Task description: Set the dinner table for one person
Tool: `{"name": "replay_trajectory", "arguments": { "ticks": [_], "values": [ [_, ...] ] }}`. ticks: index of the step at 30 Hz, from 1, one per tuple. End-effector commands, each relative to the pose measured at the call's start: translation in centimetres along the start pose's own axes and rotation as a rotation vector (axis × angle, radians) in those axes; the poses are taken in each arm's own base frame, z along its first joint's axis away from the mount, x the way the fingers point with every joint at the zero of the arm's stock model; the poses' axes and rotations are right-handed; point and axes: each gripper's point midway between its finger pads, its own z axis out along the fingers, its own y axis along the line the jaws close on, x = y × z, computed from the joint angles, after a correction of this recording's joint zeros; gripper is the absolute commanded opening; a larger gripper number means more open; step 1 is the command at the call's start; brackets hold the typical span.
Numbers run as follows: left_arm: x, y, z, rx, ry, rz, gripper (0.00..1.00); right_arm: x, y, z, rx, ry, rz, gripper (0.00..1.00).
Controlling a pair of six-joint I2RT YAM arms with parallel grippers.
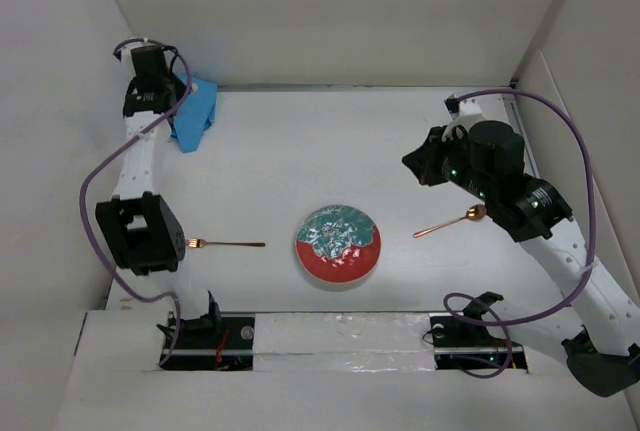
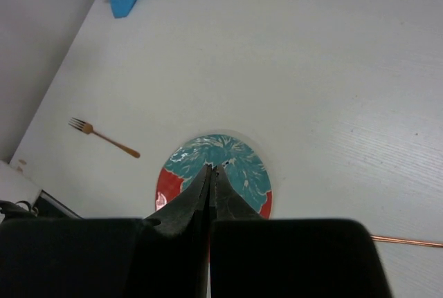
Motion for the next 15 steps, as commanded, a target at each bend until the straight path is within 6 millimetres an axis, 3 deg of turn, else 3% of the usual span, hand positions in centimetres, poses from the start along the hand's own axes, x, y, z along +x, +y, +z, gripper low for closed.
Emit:
{"name": "replay_trajectory", "arguments": {
  "ticks": [1, 3, 5, 6, 8, 13, 15],
  "values": [
    [-0.6, 4.8, 4.4, -0.135, 0.035, -0.068, 0.23, -0.7, 0.0, -0.1, -0.009, -0.021, -0.025, 0.00],
    [-1.2, 7.0, 6.0, -0.208, 0.033, -0.077, 0.32, -0.7, -0.3, 0.2, -0.005, -0.026, -0.021, 0.00],
    [1.1, 9.4, 8.8, -0.272, 0.090, -0.093, 0.44, -0.7, -0.5, 0.5, -0.005, -0.026, -0.019, 0.00],
    [1.1, 10.1, 9.6, -0.264, 0.106, -0.112, 0.45, -0.6, -0.5, 0.9, -0.004, -0.017, -0.018, 0.00],
    [3.1, 10.8, 11.8, -0.269, 0.153, -0.112, 0.47, -0.8, -0.4, 1.3, -0.006, -0.010, -0.018, 0.01],
    [6.7, 13.1, 15.3, -0.311, 0.225, -0.105, 0.51, -0.2, 0.0, 3.0, -0.027, 0.036, -0.012, 0.36],
    [7.3, 13.2, 15.9, -0.302, 0.239, -0.097, 0.51, -0.2, 0.2, 3.4, -0.033, 0.040, -0.005, 0.45]
  ]
}}
